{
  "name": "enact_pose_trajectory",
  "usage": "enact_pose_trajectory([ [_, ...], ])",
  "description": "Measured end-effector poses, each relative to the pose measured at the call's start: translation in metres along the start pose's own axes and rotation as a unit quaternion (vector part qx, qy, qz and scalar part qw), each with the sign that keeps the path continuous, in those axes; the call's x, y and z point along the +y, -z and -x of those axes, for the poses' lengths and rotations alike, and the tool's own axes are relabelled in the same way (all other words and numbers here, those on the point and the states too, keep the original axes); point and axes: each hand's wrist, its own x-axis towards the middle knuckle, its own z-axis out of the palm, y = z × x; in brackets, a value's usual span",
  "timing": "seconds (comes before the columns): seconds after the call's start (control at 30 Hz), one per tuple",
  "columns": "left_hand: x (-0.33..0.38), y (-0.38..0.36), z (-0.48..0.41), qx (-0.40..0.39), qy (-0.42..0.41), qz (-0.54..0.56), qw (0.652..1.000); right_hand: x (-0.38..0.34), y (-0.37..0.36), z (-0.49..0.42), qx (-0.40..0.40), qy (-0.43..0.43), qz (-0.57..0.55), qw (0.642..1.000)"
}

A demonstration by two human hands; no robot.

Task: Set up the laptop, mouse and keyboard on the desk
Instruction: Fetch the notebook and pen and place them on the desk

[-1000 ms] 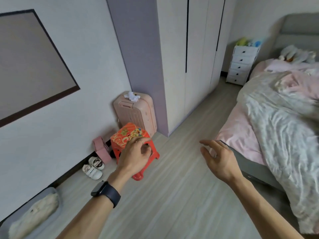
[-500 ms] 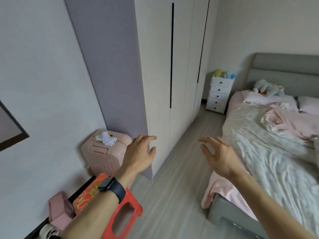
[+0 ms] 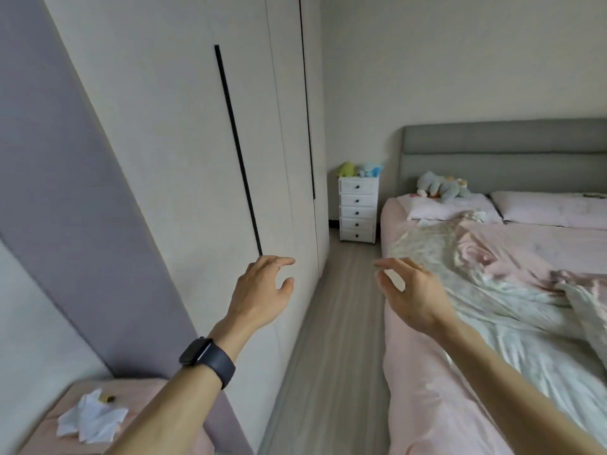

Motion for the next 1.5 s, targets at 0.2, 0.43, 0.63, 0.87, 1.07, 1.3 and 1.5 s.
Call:
enact_pose_trajectory([
  [0.2, -0.008, -0.024, -0.143, 0.011, 0.013, -0.007, 1.0, 0.05, -0.014, -0.145, 0.005, 0.006, -0.013, 1.0],
  [0.43, -0.015, -0.074, -0.299, 0.008, 0.023, 0.011, 1.0, 0.111, -0.034, -0.288, -0.003, 0.006, 0.005, 1.0],
  [0.63, -0.031, -0.136, -0.424, -0.024, 0.011, 0.032, 0.999, 0.174, -0.067, -0.39, -0.014, -0.024, 0.018, 0.999],
  [0.87, -0.057, -0.202, -0.612, -0.058, -0.017, 0.053, 0.997, 0.239, -0.117, -0.532, -0.016, -0.085, 0.023, 0.996],
  [1.07, -0.076, -0.259, -0.752, -0.115, -0.031, 0.066, 0.991, 0.285, -0.158, -0.642, -0.02, -0.14, 0.009, 0.99],
  [1.3, -0.095, -0.348, -0.903, -0.159, -0.026, 0.076, 0.984, 0.367, -0.202, -0.781, -0.031, -0.17, -0.011, 0.985],
  [1.5, -0.102, -0.413, -1.023, -0.157, 0.029, 0.093, 0.983, 0.443, -0.227, -0.909, -0.061, -0.155, -0.017, 0.986],
])
